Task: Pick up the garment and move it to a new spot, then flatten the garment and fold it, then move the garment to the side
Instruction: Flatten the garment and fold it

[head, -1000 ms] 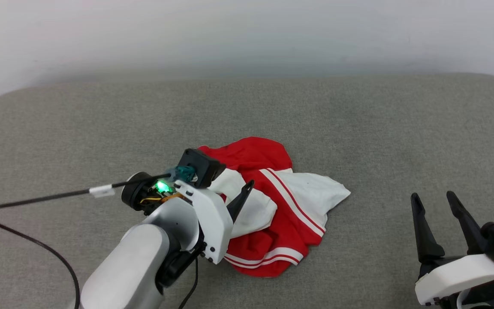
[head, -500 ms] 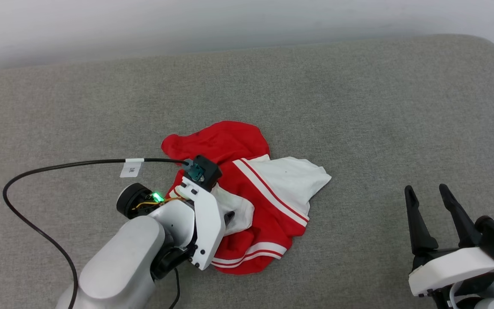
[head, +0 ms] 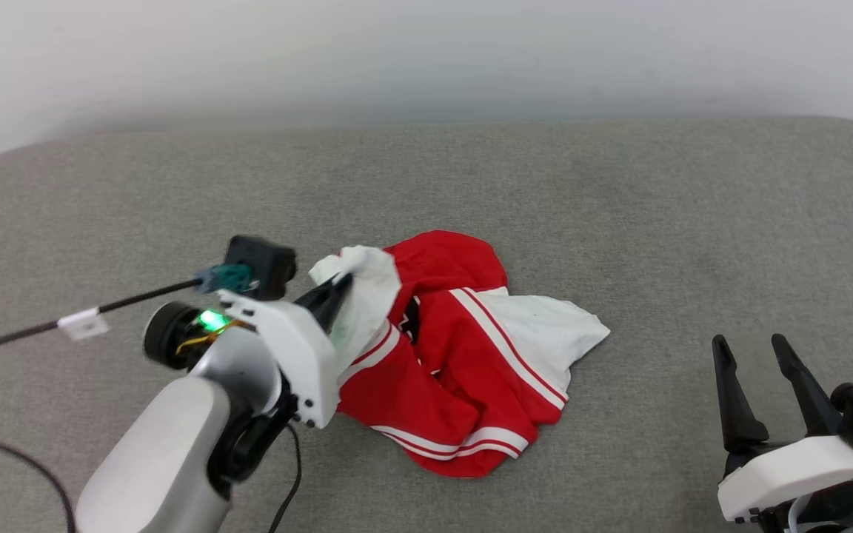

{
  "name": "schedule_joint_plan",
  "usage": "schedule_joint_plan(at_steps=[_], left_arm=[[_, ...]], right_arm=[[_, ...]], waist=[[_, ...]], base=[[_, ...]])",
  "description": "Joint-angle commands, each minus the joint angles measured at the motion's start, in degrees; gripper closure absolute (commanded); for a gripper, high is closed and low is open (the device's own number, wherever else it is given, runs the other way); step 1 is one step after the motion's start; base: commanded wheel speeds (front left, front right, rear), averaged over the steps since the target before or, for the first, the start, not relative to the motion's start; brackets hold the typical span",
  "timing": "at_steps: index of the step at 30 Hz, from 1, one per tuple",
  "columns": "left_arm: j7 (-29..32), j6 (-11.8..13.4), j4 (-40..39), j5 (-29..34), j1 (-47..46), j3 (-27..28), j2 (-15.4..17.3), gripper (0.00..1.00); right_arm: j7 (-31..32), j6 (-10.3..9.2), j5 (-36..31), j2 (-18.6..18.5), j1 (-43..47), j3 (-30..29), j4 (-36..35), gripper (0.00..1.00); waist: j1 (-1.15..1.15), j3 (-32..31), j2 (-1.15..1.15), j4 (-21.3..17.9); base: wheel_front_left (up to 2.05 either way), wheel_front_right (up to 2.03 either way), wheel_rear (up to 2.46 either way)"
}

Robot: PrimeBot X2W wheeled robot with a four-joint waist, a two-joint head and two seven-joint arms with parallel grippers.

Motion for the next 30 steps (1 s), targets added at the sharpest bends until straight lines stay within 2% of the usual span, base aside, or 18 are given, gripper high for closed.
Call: schedule_joint_plan(at_steps=[1,4,8,13,16,17,18,19,23,30], left_arm=[[-1.32,1.49,-1.10,-0.76,3.10,1.63,1.07,1.00],[-2.93,4.88,-3.01,-2.41,9.47,5.04,3.34,1.00],[-3.85,8.07,-3.22,-5.24,18.53,8.21,5.26,1.00],[-6.28,9.67,0.82,-8.76,25.28,10.78,4.06,1.00],[-7.88,8.79,3.89,-10.09,25.61,11.03,2.34,1.00],[-8.51,8.65,4.70,-9.98,25.17,11.07,2.04,0.77],[-9.22,8.46,5.21,-10.15,24.66,11.17,1.41,0.09],[-10.18,8.36,5.62,-10.05,24.23,11.20,1.00,0.00],[-16.03,9.21,5.75,-7.74,23.08,12.20,0.62,0.00],[-26.25,11.32,1.33,-2.36,22.39,13.26,1.34,0.00]], right_arm=[[0.27,-0.02,-0.37,0.03,0.61,-0.14,-0.48,0.00],[0.78,-0.02,-0.25,0.03,1.15,-0.32,-0.95,0.00],[1.34,-0.02,-0.38,0.03,1.53,-0.55,-1.70,0.00],[1.76,-0.02,-0.55,0.03,1.32,-0.66,-2.26,0.00],[2.07,-0.02,-0.78,0.03,1.17,-0.66,-2.31,0.00],[2.08,-0.02,-0.94,0.03,1.13,-0.67,-2.34,0.00],[2.15,-0.02,-1.00,0.03,1.09,-0.76,-2.36,0.00],[2.18,-0.02,-0.96,0.03,1.13,-0.92,-2.36,0.00],[2.38,-0.02,-1.24,0.03,1.74,-1.16,-2.42,0.00],[3.30,-0.02,-1.59,0.03,2.79,-1.90,-2.90,0.00]], waist=[[0.00,-1.19,0.00,1.57],[0.00,-1.62,0.00,2.52],[0.00,-1.78,0.00,3.39],[0.00,-1.62,0.00,3.89],[0.00,-1.74,0.00,3.94],[0.00,-1.87,0.00,3.87],[0.00,-2.04,0.00,3.79],[0.00,-2.30,0.00,3.70],[0.00,-3.56,0.00,3.19],[0.00,-6.21,0.00,2.61]], base=[[0.00,0.00,0.00],[0.00,0.00,0.00],[0.00,0.00,0.00],[0.00,0.00,0.00],[0.00,0.00,0.00],[0.00,0.00,0.00],[0.00,0.00,0.00],[0.00,0.00,0.00],[0.00,0.00,0.00],[0.00,0.00,0.00]])
